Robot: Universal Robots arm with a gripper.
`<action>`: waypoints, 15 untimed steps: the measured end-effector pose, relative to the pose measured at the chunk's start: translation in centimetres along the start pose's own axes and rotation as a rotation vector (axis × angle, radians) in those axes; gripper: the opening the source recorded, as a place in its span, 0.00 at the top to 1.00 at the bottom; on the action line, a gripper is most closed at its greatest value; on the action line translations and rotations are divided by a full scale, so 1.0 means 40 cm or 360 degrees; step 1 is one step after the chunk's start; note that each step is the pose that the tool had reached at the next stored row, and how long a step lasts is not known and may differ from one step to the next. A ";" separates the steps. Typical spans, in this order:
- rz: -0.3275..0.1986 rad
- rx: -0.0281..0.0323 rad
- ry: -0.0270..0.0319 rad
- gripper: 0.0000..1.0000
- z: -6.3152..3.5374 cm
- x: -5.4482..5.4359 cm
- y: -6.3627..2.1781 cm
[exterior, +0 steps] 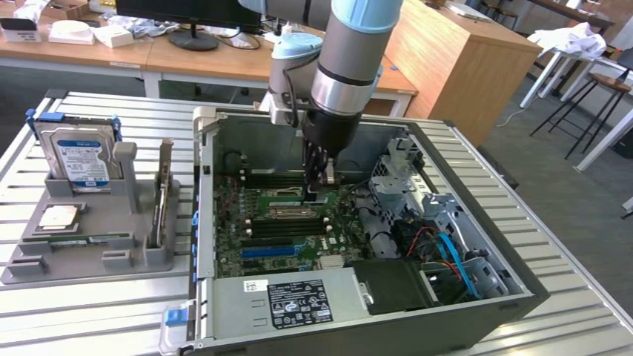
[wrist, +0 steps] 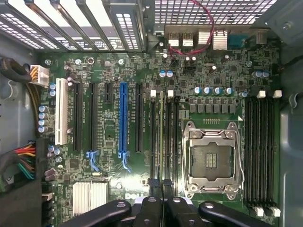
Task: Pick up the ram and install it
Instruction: 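Insert the ram into the slot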
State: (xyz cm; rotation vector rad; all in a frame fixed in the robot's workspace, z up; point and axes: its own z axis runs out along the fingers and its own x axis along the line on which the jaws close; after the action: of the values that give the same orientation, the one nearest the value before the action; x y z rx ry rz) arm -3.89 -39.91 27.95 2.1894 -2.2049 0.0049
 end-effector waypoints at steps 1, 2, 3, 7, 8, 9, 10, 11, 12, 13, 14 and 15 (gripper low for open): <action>0.0000 0.00000 0.00000 0.89 0.004 0.000 0.000; 0.0000 0.00000 0.00000 0.89 0.006 0.000 0.000; 0.0001 0.00000 0.00000 0.89 0.009 0.000 0.000; 0.0002 0.00000 -0.00002 0.89 0.021 -0.001 -0.001; 0.0002 -0.00001 0.00001 0.89 0.024 -0.001 -0.001; 0.0002 0.00000 -0.00001 0.89 0.027 -0.001 -0.001; 0.0002 -0.00001 -0.00001 0.89 0.030 -0.001 -0.001; 0.0003 -0.00001 -0.00002 0.89 0.033 -0.001 -0.001; 0.0003 0.00000 -0.00002 0.89 0.036 -0.001 -0.001; 0.0003 -0.00002 -0.00001 0.89 0.039 -0.001 -0.001; 0.0004 -0.00001 -0.00001 0.89 0.042 -0.001 -0.001; 0.0004 -0.00002 -0.00001 0.89 0.045 -0.001 -0.001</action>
State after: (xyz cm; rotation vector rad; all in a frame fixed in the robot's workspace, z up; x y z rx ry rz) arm -3.89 -39.91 26.16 2.1867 -2.2076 0.0048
